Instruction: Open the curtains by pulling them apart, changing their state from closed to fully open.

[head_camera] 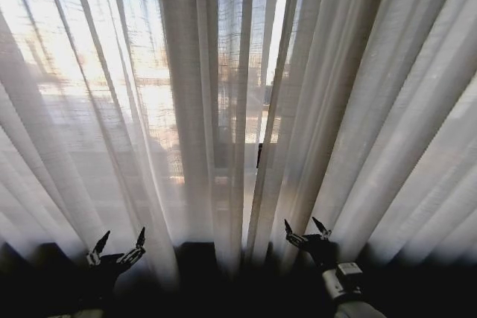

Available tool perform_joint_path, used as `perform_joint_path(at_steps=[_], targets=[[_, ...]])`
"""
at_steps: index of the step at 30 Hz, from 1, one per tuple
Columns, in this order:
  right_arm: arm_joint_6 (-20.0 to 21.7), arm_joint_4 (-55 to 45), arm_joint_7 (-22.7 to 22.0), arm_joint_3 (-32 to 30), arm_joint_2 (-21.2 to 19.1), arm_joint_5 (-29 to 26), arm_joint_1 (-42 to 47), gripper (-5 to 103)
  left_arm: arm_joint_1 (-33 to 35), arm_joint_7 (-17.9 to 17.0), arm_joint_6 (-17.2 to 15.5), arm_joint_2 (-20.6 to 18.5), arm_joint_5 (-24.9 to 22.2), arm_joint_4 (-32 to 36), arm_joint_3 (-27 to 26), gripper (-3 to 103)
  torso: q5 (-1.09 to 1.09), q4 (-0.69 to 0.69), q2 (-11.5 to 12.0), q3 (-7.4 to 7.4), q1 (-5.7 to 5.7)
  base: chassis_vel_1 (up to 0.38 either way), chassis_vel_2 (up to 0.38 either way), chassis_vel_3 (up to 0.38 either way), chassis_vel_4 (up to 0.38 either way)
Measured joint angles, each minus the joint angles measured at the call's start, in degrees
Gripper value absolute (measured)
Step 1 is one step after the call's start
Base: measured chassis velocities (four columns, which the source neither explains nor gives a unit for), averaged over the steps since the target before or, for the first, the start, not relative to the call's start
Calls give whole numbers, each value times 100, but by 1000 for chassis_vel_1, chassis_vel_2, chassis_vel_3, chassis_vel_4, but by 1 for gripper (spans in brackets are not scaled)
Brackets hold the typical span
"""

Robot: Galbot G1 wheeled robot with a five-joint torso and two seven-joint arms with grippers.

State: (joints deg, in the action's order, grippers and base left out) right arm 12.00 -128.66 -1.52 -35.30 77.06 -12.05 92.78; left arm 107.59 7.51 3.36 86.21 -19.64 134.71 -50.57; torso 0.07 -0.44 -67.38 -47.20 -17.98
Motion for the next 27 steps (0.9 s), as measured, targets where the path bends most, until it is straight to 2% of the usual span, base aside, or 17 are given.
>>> perform_joint_path(at_steps=[5, 14, 19, 25, 27], targets=[[286, 286, -300, -90, -118, -283, -460, 100, 6, 4, -4, 3, 3, 5, -38, 100, -3, 0, 1, 0, -1, -33, -17, 51, 20], [348, 1190, -342, -189, -436, -431, -1363, 100, 98, -8, -9, 0, -22, 42, -230, 100, -6, 0, 0, 1, 0, 0, 0, 0, 0], [430, 1594, -450, -70, -480, -551, -1820, 100, 135, -10, 23, -43, -48, 21, -296, 100, -4, 1, 0, 0, -1, 0, 0, 0, 0], [447, 2090, -535, -33, -570, -667, -2246, 101, 155, -11, 37, 82, -30, 62, -278, 100, -5, 0, 0, 1, -1, 0, 0, 0, 0], [440, 2160, -535, -55, -607, -713, -2303, 91, 160, -11, 37, 112, -23, 83, -269, 100, -5, 1, -1, 1, 0, 0, 0, 0, 0]])
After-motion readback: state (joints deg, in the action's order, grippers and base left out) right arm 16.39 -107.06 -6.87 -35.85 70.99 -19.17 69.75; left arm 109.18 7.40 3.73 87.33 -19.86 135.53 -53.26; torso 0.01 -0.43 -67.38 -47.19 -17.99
